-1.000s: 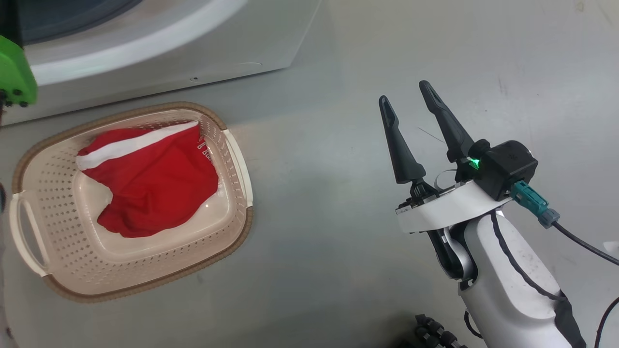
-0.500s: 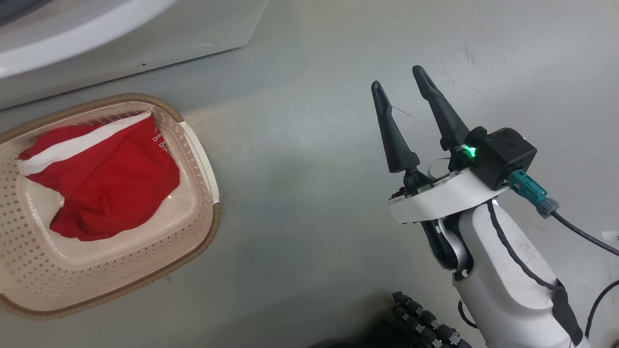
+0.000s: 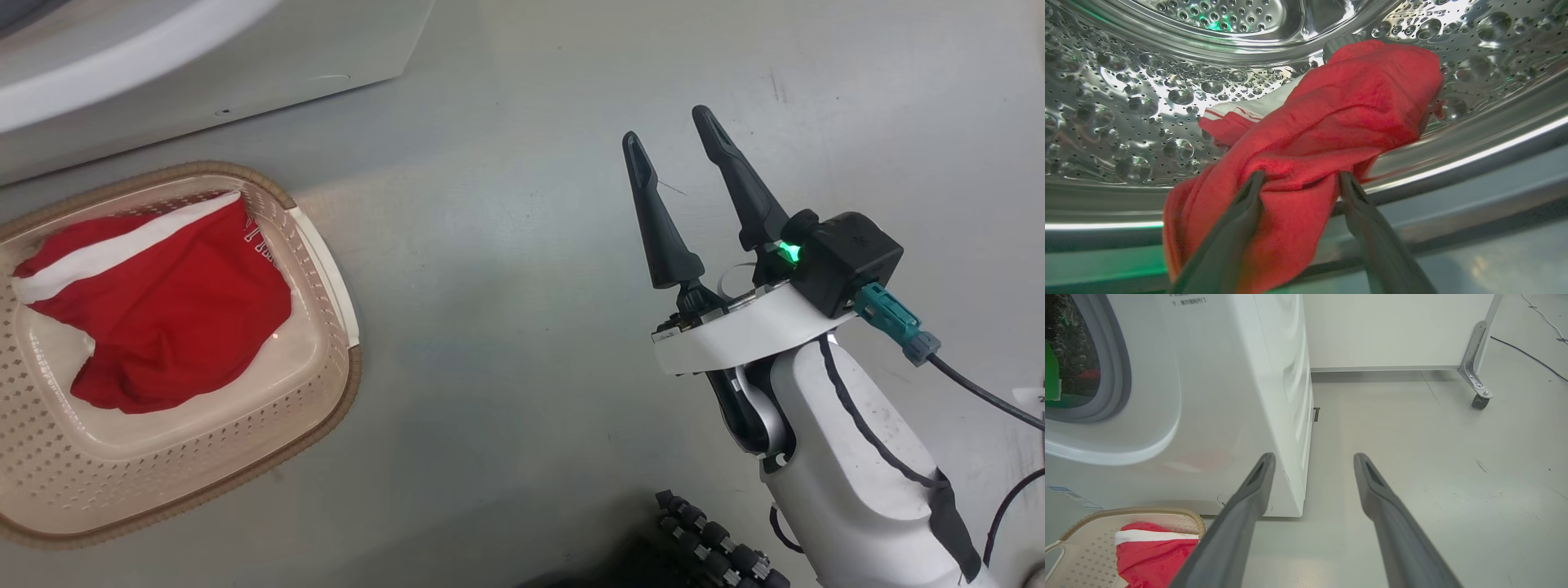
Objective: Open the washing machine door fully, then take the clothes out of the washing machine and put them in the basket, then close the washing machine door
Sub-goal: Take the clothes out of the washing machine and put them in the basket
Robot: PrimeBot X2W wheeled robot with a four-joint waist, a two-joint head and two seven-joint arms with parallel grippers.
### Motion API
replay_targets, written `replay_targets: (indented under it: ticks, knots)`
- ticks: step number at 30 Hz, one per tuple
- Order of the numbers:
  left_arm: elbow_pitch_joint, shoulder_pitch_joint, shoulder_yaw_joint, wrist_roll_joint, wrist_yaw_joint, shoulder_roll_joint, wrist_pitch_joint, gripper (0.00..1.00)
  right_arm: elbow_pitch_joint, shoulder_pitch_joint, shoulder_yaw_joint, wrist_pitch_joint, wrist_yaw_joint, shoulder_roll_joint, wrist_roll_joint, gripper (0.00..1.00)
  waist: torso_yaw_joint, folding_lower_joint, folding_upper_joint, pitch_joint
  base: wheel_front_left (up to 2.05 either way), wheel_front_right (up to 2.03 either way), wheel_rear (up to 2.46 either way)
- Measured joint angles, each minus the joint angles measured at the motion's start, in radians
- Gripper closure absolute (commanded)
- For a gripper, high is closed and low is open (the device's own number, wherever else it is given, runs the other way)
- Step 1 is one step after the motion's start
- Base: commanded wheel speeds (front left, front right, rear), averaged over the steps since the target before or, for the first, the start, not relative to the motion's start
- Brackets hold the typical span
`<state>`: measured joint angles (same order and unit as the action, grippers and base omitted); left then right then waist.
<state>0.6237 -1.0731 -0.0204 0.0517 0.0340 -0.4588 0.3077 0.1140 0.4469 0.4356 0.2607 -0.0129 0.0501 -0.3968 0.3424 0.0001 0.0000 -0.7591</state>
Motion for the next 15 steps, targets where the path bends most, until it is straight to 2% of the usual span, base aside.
replay_targets:
  ticks: [1,3,8,15]
  knots:
    - [0.010,-0.006,-0.001,0.000,-0.004,0.001,0.006,0.62,0.000,0.000,0.001,0.000,0.000,0.000,0.000,0.00,0.000,0.0000,0.0000,0.001,0.00,0.00,0.00]
    - [0.023,-0.017,-0.002,0.000,-0.004,0.002,0.019,1.00,0.001,0.000,0.002,0.000,-0.001,0.000,0.000,0.00,0.001,0.0000,0.0000,0.003,0.00,0.00,0.00]
    - [0.038,-0.028,-0.005,-0.001,-0.012,0.006,0.022,1.00,0.005,0.000,0.001,0.000,-0.009,0.000,0.000,0.00,0.003,0.0000,0.0000,0.006,0.00,0.00,0.00]
    - [0.042,-0.039,-0.005,0.000,-0.020,0.043,-0.073,1.00,0.014,0.000,-0.003,0.000,-0.016,0.000,0.001,0.00,-0.002,0.0000,0.0000,0.015,0.00,0.00,0.00]
